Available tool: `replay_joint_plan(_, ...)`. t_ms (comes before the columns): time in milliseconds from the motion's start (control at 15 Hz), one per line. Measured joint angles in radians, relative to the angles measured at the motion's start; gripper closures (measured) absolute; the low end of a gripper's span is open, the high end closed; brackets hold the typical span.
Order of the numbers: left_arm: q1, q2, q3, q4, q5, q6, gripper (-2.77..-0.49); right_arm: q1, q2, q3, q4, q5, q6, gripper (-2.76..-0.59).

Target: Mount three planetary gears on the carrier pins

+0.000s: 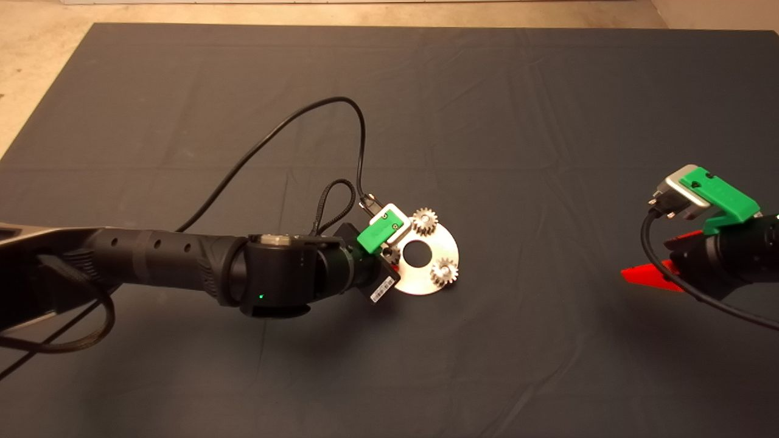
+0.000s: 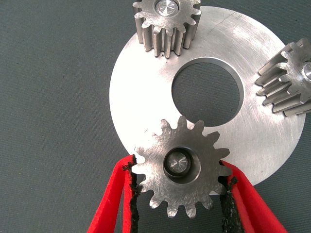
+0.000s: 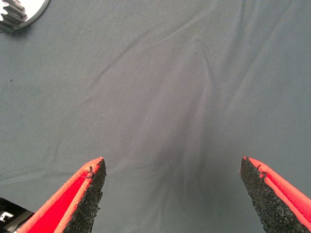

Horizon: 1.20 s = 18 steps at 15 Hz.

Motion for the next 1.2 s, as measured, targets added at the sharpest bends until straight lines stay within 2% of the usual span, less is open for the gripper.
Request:
replay_joint_plan(200, 0.0, 0.0, 0.0, 0.0, 0.0, 0.0, -1.03, 0.0, 0.0, 0.0, 0.0, 0.0, 0.0, -2.05)
replay_joint_plan(333, 0.0, 0.0, 0.0, -0.001, 0.0, 0.0, -1.05, 0.0, 0.0, 0.0, 0.0, 0.0, 0.0, -2.05)
replay_joint_plan(467, 0.0, 0.0, 0.0, 0.0, 0.0, 0.0, -1.19, 0.0, 0.0, 0.0, 0.0, 0.0, 0.0, -2.05)
replay_joint_plan(667, 0.0, -0.008, 0.001, -0.001, 0.0, 0.0, -1.19, 0.0, 0.0, 0.0, 0.0, 0.0, 0.0, -2.05)
replay_joint_plan(867, 0.0, -0.025, 0.037, 0.0, 0.006, 0.001, -1.33, 0.0, 0.0, 0.0, 0.0, 0.0, 0.0, -2.05)
replay_joint_plan(933, 0.0, -0.042, 0.068, -0.001, 0.015, 0.001, -1.33, 0.0, 0.0, 0.0, 0.0, 0.0, 0.0, -2.05)
replay_joint_plan(1000, -0.001, -0.062, 0.112, -0.002, 0.041, 0.001, -1.33, 0.0, 0.0, 0.0, 0.0, -0.001, 0.0, -2.05)
replay_joint_plan(1067, -0.003, -0.081, 0.158, -0.012, 0.079, 0.001, -1.33, 0.0, 0.0, 0.0, 0.0, -0.001, 0.0, -2.05)
replay_joint_plan(1200, -0.018, -0.134, 0.255, -0.063, 0.193, -0.006, -1.33, 0.0, 0.014, 0.0, 0.0, -0.001, 0.001, -2.05)
